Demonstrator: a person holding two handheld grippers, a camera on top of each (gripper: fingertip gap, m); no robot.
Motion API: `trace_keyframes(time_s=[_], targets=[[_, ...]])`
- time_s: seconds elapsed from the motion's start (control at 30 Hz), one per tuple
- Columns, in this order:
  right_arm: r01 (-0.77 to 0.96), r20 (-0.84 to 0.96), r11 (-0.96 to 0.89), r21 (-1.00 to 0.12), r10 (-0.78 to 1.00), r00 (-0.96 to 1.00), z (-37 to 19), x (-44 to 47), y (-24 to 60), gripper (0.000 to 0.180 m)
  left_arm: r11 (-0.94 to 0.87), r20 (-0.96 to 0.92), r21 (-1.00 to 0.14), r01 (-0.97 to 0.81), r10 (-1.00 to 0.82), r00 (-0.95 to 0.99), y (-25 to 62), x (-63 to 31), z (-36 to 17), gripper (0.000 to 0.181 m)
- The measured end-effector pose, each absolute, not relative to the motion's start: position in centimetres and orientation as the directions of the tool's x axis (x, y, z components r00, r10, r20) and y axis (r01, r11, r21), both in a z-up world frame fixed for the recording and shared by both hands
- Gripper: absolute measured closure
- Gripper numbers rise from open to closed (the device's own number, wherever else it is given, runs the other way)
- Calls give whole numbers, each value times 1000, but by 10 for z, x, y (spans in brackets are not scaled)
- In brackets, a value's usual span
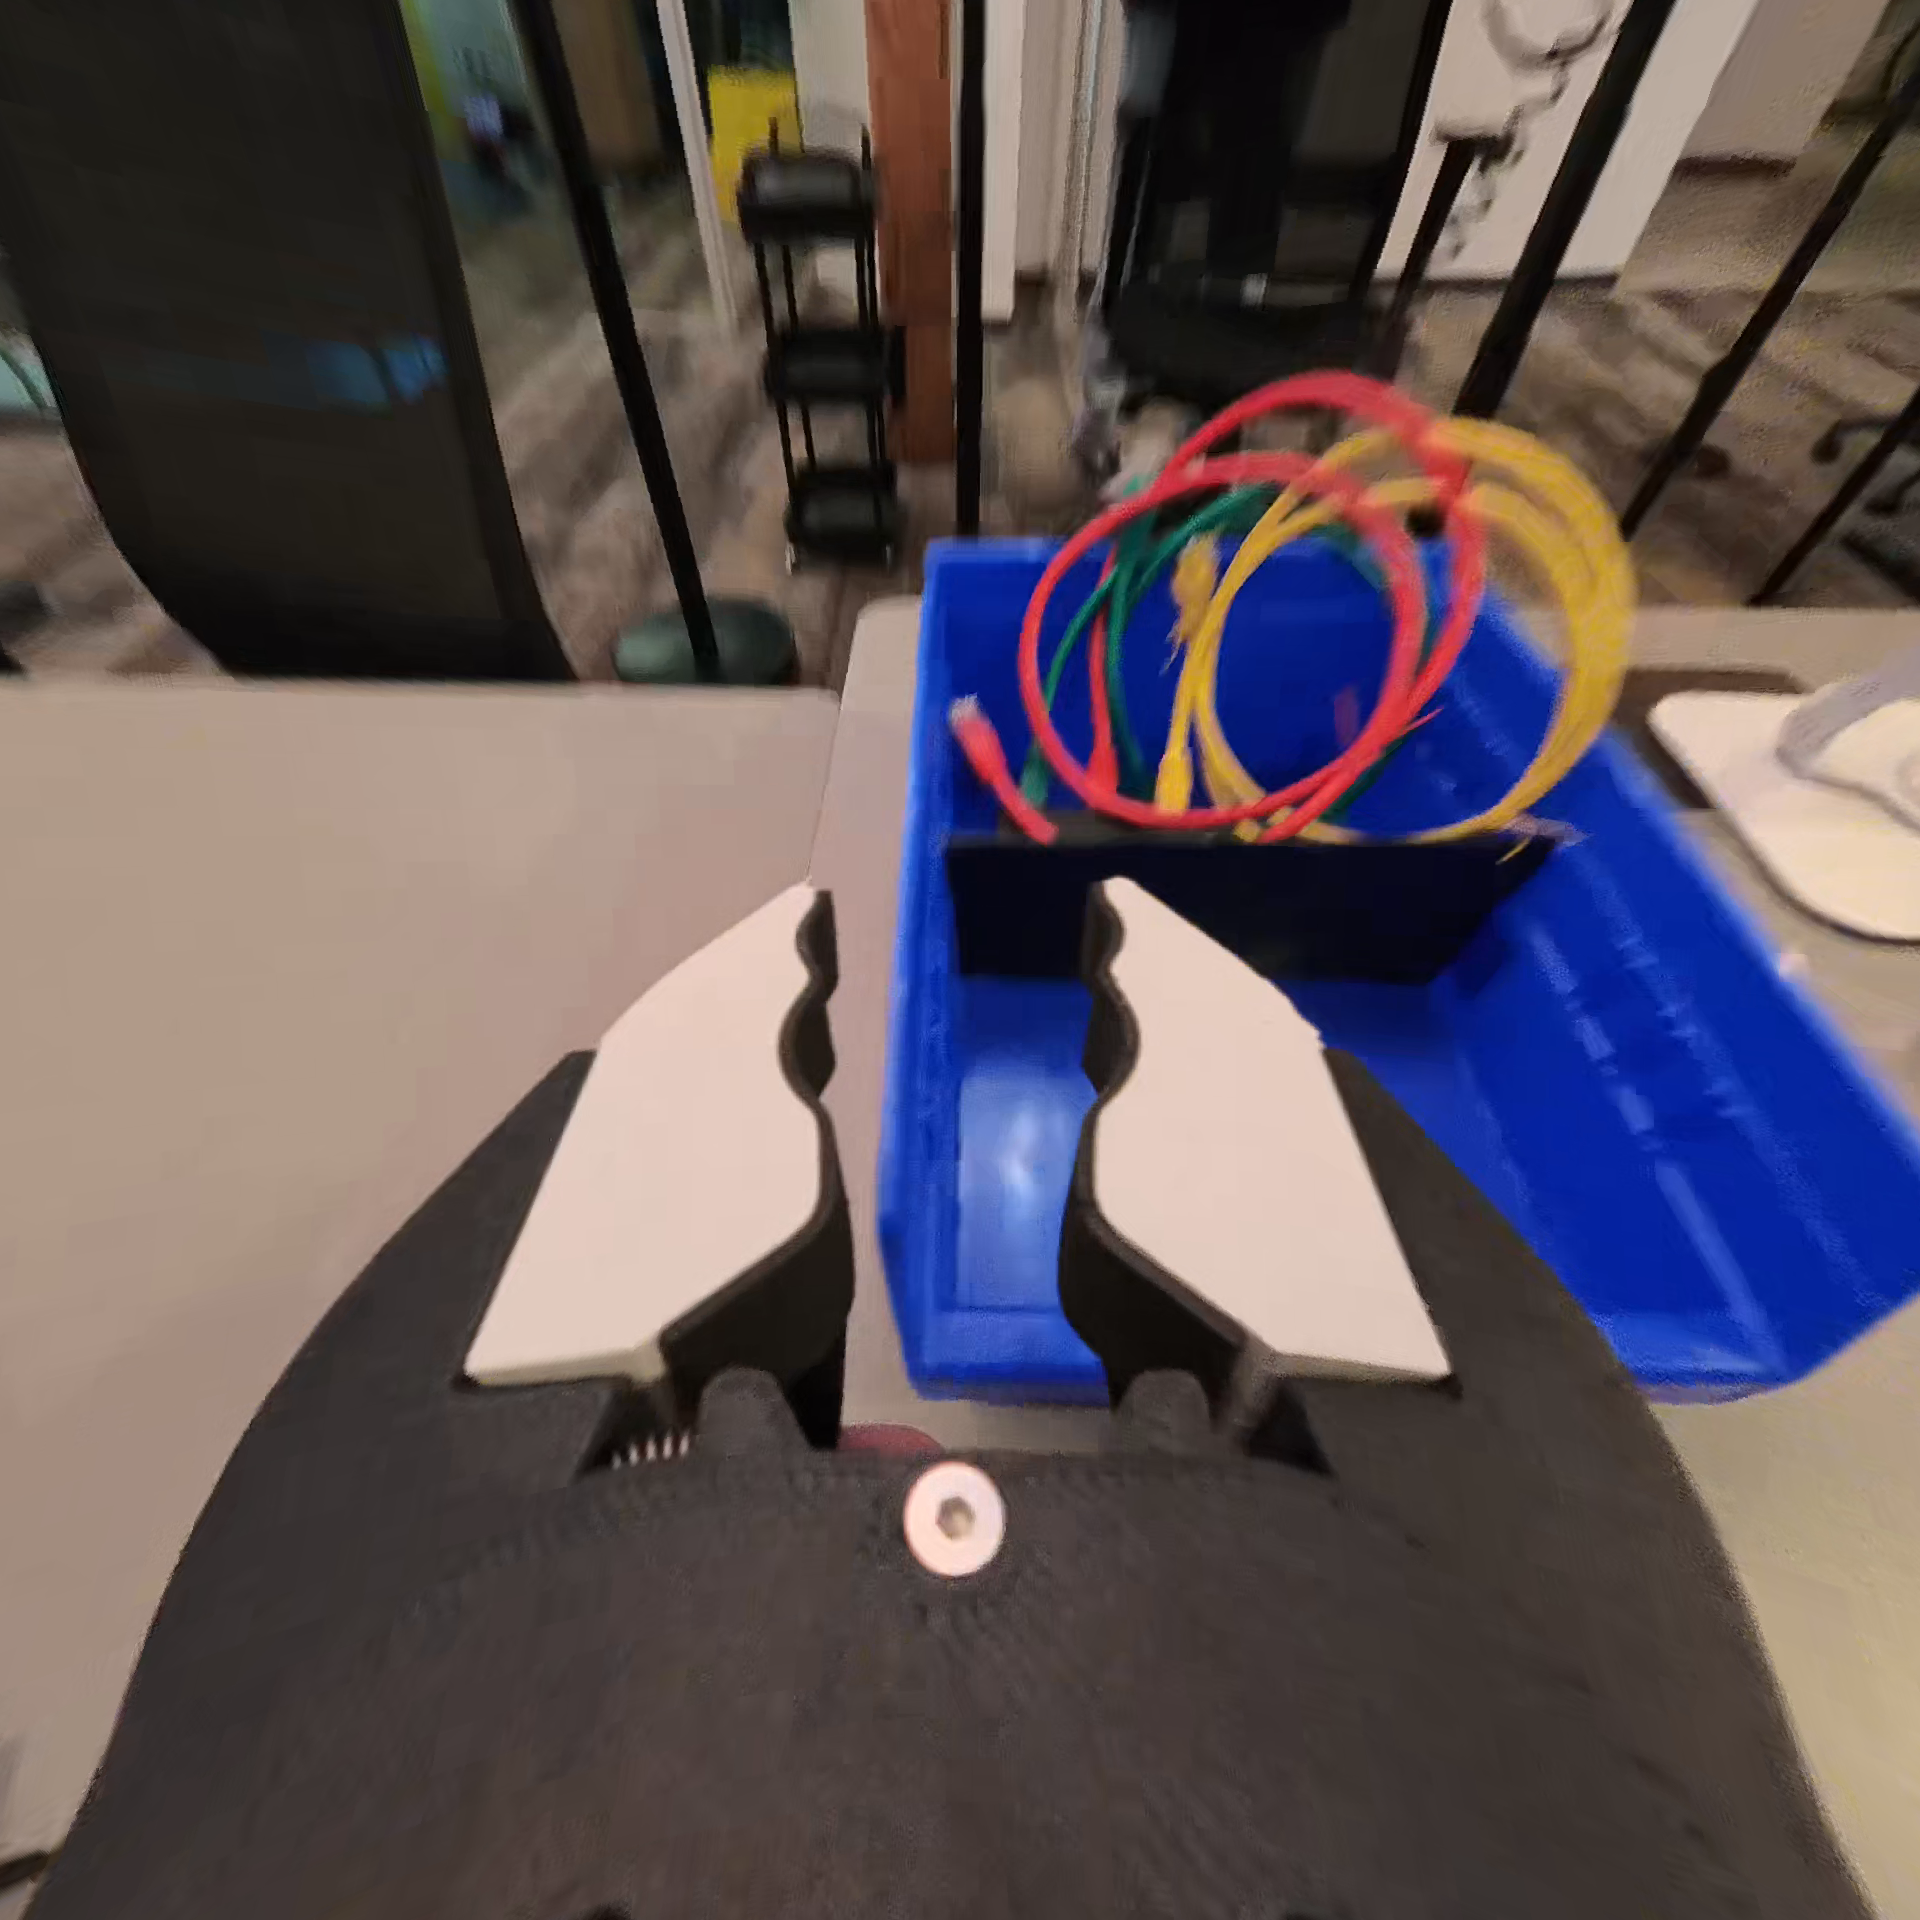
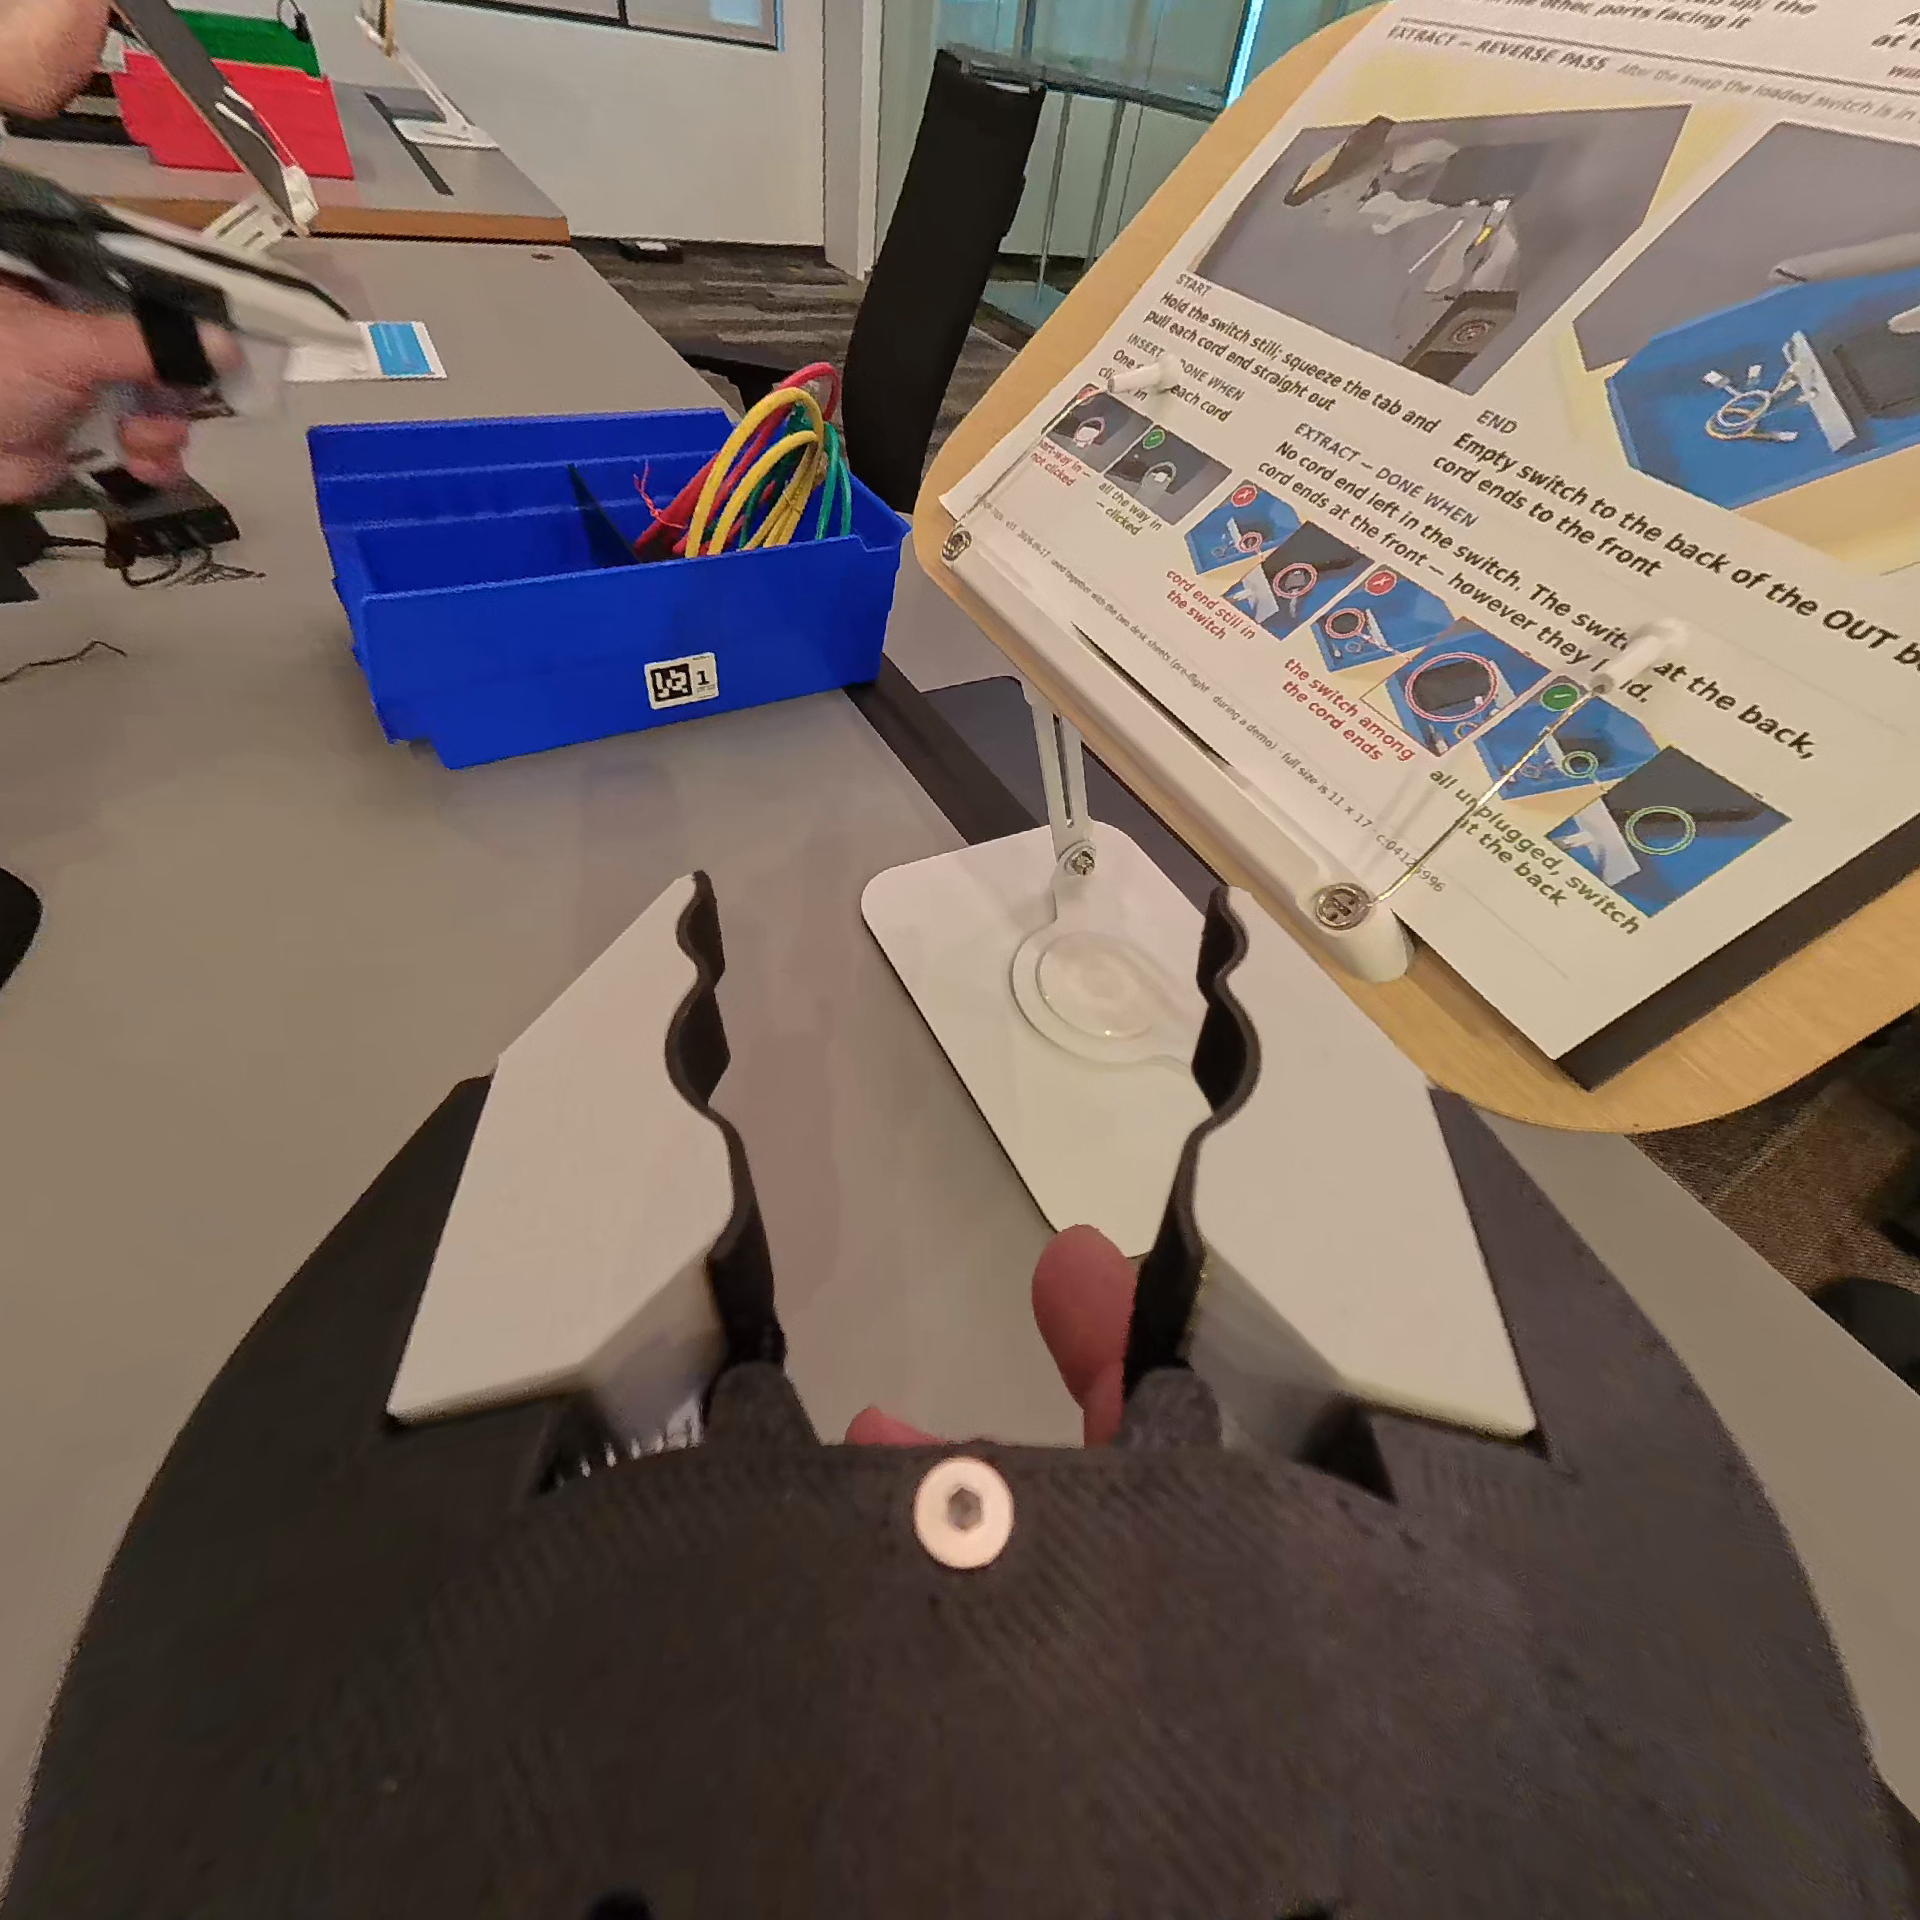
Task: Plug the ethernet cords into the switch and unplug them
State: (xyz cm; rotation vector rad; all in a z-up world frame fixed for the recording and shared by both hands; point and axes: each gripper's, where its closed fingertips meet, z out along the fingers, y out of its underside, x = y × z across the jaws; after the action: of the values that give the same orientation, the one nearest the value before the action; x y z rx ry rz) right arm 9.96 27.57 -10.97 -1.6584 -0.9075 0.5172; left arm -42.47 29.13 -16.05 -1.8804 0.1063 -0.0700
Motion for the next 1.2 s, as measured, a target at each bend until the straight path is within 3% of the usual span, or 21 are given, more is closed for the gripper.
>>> trace_keyframes(time_s=[0.13, 0.3, 0.53, 0.87, 1.0, 1.2], targets=[[315, 130, -90, -945, 778, 614, -118, 96, 280, 84, -104, -142, -980, -169, -222, 965, 282, -342, -82, 122], [337, 153, -83, -938, 773, 616, -129, 89, 282, 82, 182, -248, -966, -182, -474, 845, 270, -177, -11, 127], [308, 140, -80, -948, 764, 629, -131, 88, 285, 83, 293, -249, -955, -54, -690, 680, 272, -9, 2, 134], [265, 192, 24, -964, 749, 634, -63, 120, 290, 81, 320, -220, -947, 19, -693, 686, 286, -13, -4, 138], [146, 128, 40, -988, 738, 663, -53, 144, 295, 83, 324, -204, -945, 39, -680, 704, 292, -25, -2, 138], [133, 125, 51, -990, 752, 647, -49, 141, 292, 80, 320, -213, -947, 22, -680, 702, 295, -26, -9, 138]])
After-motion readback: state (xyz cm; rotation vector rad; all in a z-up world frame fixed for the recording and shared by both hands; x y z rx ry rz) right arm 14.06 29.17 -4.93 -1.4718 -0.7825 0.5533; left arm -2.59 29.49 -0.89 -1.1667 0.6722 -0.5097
